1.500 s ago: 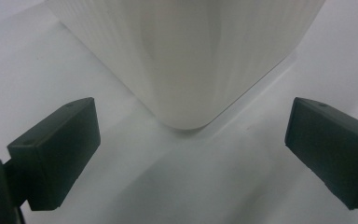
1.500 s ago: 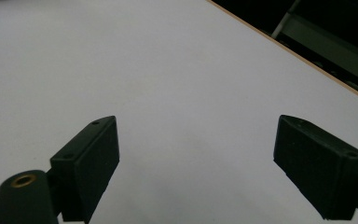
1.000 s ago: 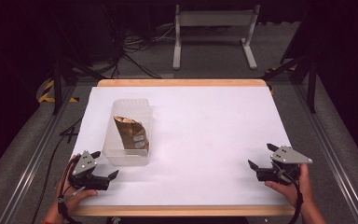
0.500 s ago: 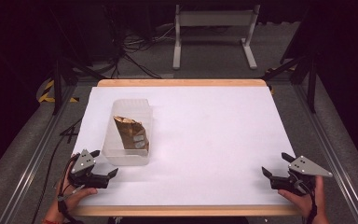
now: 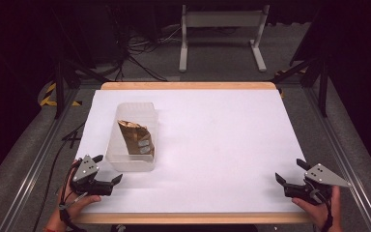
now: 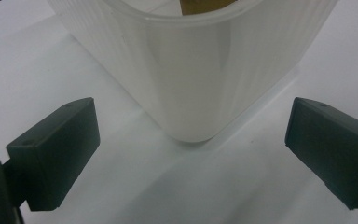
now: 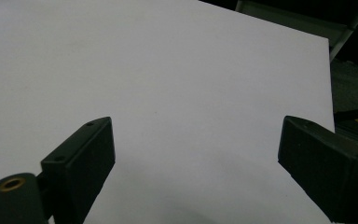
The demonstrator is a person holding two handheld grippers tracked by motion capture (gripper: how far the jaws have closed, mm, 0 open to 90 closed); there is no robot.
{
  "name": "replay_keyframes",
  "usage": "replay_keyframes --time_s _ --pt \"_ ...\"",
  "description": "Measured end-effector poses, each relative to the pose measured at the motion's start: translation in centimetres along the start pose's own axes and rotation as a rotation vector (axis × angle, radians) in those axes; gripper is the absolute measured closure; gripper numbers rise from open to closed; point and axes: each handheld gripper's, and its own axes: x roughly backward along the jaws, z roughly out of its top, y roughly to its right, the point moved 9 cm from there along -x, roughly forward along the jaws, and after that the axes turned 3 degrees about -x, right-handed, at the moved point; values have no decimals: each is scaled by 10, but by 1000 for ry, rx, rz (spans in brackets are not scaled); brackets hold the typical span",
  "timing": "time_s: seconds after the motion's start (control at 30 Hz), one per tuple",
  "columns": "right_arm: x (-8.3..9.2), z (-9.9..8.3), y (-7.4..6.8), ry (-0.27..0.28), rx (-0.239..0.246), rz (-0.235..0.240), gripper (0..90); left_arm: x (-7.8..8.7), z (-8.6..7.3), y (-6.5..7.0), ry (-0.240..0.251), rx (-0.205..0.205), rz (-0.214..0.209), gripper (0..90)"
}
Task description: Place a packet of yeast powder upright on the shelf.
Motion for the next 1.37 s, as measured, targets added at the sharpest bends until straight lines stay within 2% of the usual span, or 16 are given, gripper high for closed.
replay_keyframes --time_s 0.07,0.2,0.53,1.13,1.37 --pt "1 1 -2 3 12 -1 113 2 1 0 13 9 -1 39" --pt "2 1 -3 -3 26 -8 112 1 1 0 12 0 -2 39" --pt "0 -1 -1 -7 11 -8 112 0 2 0 5 -4 -2 39" --pt "-7 2 -5 -14 25 2 112 -3 1 0 -7 -6 3 39" --pt "-9 4 -7 -21 34 4 112 -1 0 -3 1 6 2 39"
